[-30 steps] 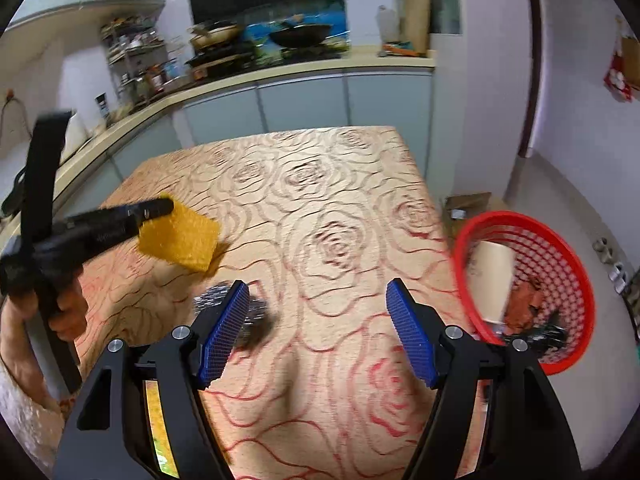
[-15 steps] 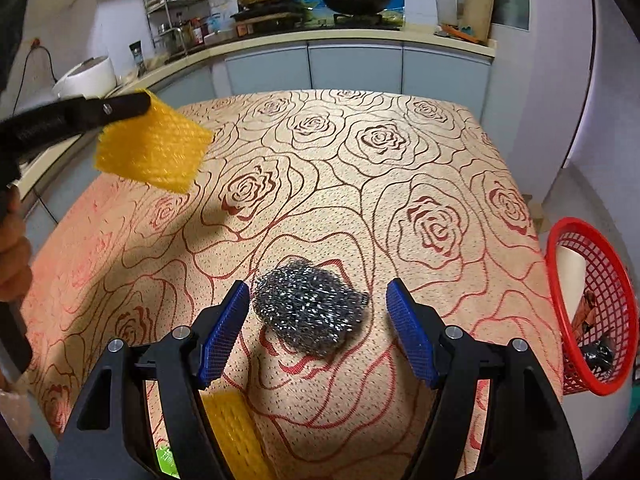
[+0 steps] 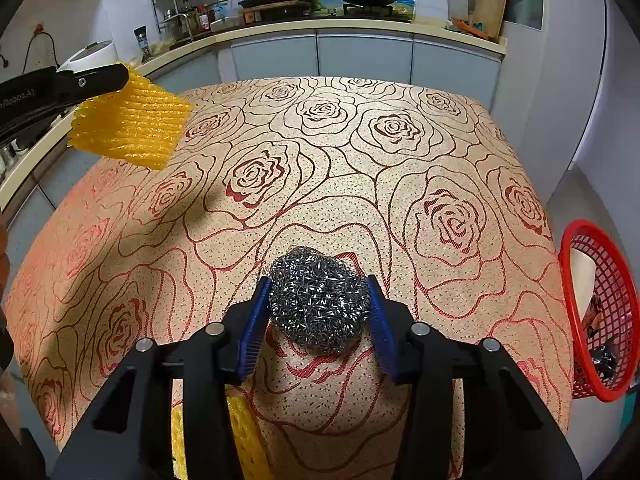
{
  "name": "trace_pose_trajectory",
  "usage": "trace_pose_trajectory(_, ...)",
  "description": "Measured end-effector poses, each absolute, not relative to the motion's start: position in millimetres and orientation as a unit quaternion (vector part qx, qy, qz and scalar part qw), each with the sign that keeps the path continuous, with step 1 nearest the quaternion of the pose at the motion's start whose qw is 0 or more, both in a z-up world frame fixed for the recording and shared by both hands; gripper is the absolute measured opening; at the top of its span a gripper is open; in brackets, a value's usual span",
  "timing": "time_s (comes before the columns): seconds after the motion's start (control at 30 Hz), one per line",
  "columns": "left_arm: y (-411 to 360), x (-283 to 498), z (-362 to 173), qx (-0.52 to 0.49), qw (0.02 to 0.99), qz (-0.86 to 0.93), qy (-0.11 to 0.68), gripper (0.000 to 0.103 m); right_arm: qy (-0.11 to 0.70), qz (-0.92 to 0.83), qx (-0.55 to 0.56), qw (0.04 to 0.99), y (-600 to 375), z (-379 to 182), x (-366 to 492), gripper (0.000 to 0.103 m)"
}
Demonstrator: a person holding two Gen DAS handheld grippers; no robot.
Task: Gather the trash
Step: 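Grasp the steel wool scrubber with the right gripper while the left gripper holds the sponge, then carry the sponge with the left gripper while the right gripper carries the steel wool to the basket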
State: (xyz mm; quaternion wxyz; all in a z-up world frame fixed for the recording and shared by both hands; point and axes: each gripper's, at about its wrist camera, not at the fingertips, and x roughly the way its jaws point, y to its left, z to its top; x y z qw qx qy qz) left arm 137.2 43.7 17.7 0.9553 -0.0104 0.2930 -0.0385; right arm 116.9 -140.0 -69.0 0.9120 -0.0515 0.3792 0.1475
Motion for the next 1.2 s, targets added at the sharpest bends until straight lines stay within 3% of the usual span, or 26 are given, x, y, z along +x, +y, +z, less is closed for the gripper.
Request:
trace_pose_trajectory(0.63, 13, 121, 58, -0.002, 0.967, -0.059, 0.247, 0.007, 0.248, 0.093, 0.008, 0.964, -208, 41, 83, 0.044)
trace_pose_trajectory(1.2, -60, 115, 78, 0.016, 0.966, -0.125, 0.228, 0.007, 0.209, 0.02, 0.048, 0.976, -282, 66, 60, 0.044)
